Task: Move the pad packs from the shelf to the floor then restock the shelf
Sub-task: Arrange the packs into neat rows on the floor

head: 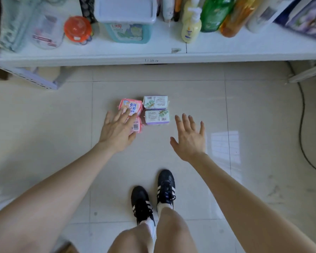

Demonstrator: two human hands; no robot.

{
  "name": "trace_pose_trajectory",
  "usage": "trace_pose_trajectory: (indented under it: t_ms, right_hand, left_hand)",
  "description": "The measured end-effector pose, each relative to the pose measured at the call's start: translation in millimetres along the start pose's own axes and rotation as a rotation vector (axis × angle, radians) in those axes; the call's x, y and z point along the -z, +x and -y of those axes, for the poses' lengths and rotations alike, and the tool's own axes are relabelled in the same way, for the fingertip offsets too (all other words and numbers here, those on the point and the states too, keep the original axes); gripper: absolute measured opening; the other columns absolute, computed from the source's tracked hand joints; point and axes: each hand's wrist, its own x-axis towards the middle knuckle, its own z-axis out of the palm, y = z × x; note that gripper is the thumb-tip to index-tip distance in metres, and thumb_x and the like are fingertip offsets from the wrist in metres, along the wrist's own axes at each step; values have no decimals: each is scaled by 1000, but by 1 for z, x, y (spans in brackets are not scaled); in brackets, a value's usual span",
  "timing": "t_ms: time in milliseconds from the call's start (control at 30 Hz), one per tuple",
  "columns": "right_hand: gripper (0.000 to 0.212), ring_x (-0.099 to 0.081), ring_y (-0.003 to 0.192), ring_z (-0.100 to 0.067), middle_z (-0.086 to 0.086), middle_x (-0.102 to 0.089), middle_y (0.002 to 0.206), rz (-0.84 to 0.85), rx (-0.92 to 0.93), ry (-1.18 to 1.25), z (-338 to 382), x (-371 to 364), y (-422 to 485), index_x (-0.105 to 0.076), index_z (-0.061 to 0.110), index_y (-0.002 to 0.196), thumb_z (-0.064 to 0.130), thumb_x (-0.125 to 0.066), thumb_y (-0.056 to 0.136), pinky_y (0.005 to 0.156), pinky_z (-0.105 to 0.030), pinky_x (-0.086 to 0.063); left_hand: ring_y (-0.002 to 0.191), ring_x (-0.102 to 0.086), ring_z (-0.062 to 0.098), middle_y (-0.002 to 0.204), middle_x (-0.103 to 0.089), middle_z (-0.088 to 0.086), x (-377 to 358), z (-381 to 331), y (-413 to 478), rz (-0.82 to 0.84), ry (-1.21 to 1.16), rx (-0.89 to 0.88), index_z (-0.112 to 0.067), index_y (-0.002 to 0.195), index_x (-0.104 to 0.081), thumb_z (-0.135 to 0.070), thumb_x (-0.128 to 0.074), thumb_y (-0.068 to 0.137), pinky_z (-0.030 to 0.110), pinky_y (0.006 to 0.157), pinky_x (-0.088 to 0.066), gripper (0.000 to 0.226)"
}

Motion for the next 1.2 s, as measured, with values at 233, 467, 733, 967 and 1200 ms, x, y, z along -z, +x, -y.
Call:
trace_pose_trajectory:
  t_ms: [233,467,733,967,1200]
  right_hand:
    - [73,-8,148,-24,-7,-12,161,-101,-11,-57,25,114,-72,-6,20,153,52,-35,94,116,-55,1]
    - [72,-10,148,-24,-7,-16,160,-296,-43,-55,53,228,-149,-9,19,153,53,-35,94,116,-54,3]
    - [72,-8,148,-24,-6,-15,160,-540,-18,-51,85,367,-226,-6,18,153,51,-34,95,116,-54,2]
    - [68,-13,148,-24,-6,-18,160,-760,-4,-46,101,486,-269,-9,18,153,52,-27,97,116,-54,0]
    - [70,-12,148,-22,-4,-16,161,-983,34,-102,117,599,-312,-9,19,153,53,-30,96,116,-54,2]
  left_hand:
    - [149,-5,21,162,-10,0,114,-10,-88,-58,25,26,-26,152,-16,-49,-39,96,54,118,-1,65]
    - [149,-1,21,162,-7,3,228,-19,-172,-226,72,27,-25,153,-14,-53,-35,96,55,116,3,67]
    - [150,-1,22,162,-9,3,365,-30,-254,-510,114,7,-26,152,-13,-54,-35,95,56,116,6,67]
    - [150,1,21,162,-8,2,474,-30,-301,-737,167,25,-28,153,-13,-58,-33,94,57,117,4,70]
    - [150,-1,21,162,-10,1,581,-27,-347,-977,190,57,-28,153,-12,-59,-34,94,56,115,6,70]
